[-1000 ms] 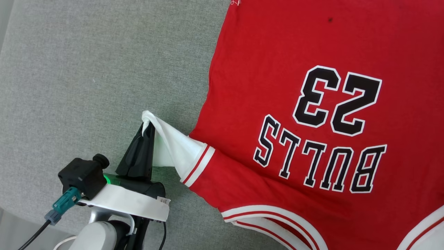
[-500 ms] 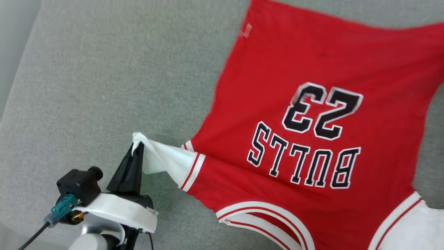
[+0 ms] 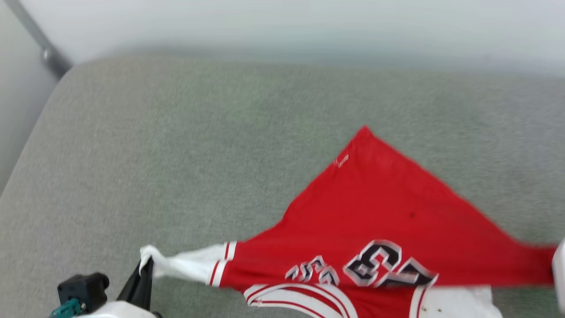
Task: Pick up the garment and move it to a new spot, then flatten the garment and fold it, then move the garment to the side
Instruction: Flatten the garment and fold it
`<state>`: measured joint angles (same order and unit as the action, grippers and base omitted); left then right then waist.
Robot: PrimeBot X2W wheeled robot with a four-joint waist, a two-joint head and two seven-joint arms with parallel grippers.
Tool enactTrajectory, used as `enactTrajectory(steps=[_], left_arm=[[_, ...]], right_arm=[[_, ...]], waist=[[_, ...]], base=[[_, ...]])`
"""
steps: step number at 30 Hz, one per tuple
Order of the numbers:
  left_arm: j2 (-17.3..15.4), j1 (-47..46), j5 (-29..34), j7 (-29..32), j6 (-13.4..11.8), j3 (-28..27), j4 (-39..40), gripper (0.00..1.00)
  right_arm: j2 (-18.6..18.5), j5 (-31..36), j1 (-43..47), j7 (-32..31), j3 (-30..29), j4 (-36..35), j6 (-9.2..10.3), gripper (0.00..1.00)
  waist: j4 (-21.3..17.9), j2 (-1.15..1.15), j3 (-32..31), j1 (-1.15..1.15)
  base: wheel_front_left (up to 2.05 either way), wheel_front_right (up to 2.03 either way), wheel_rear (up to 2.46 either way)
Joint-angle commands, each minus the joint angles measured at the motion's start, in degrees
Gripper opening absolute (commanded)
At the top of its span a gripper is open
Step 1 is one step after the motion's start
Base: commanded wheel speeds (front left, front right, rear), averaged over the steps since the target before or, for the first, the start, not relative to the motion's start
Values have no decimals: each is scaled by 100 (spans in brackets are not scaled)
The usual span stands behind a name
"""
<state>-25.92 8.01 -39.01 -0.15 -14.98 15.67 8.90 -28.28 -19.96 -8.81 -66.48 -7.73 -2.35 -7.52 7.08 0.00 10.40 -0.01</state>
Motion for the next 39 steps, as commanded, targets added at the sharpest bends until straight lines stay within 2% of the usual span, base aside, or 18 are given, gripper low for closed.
enactTrajectory(steps=[1, 8, 9, 10, 11, 13, 16, 20, 24, 28, 30, 33, 39], left_arm=[[-44, 148, -40, 47, -57, -27, 19, 0], [-65, 570, -225, 352, -102, 89, -10, 0], [-58, 588, -251, 378, -105, 103, -3, 0], [-59, 607, -251, 393, -110, 112, 2, 0], [-68, 631, -251, 397, -120, 106, 13, 0], [-84, 682, -278, 424, -142, 97, 36, 0], [-108, 701, -291, 451, -161, 90, 76, 0], [-149, 613, -272, 465, -166, 71, 132, 0], [-180, 449, -208, 465, -145, 85, 221, 0], [-167, 220, -131, 473, -84, 161, 321, 0], [-130, 71, -83, 464, -58, 215, 365, 0], [-98, -189, -16, 458, 20, 310, 390, 0], [41, -711, 96, 387, 194, 483, 308, 0]], right_arm=[[167, -103, 438, -9, -66, -123, 5, 0], [1105, -301, 2429, 193, -369, -273, 5, 0], [1282, -349, 2575, 270, -442, -253, 5, 36], [1398, -341, 2711, 363, -478, -239, 5, 90], [1456, -312, 2817, 465, -454, -244, 5, 100], [1669, -370, 2883, 726, -529, -227, 4, 100], [1744, -326, 2831, 1262, -582, -263, 5, 100], [1735, -137, 2450, 2457, -638, -300, 4, 100], [1826, -54, 1843, 3663, -637, -87, 4, 100], [1894, -83, 1095, 4376, -505, 246, 4, 100], [1877, -121, 681, 4485, -412, 399, 4, 100], [1811, -157, 39, 4298, -175, 607, 4, 100], [1443, -331, -1101, 2930, 650, 1016, 4, 100]], waist=[[-411, 0, -543, 1], [-567, 0, -998, 1], [-581, 0, -1016, 1], [-593, 0, -1041, 1], [-614, 0, -1054, 1], [-661, 0, -1074, 1], [-702, 0, -1077, 1], [-738, 0, -1012, 1], [-748, 0, -792, 1], [-675, 0, -474, 1], [-612, 0, -291, 1], [-498, 0, 36, 1], [-250, 0, 549, 1]], base=[[0, 0, 0], [0, 0, 0], [0, 0, 0], [0, 0, 0], [0, 0, 0], [0, 0, 0], [0, 0, 0], [0, 0, 0], [0, 0, 0], [0, 0, 0], [0, 0, 0], [0, 0, 0], [0, 0, 0]])
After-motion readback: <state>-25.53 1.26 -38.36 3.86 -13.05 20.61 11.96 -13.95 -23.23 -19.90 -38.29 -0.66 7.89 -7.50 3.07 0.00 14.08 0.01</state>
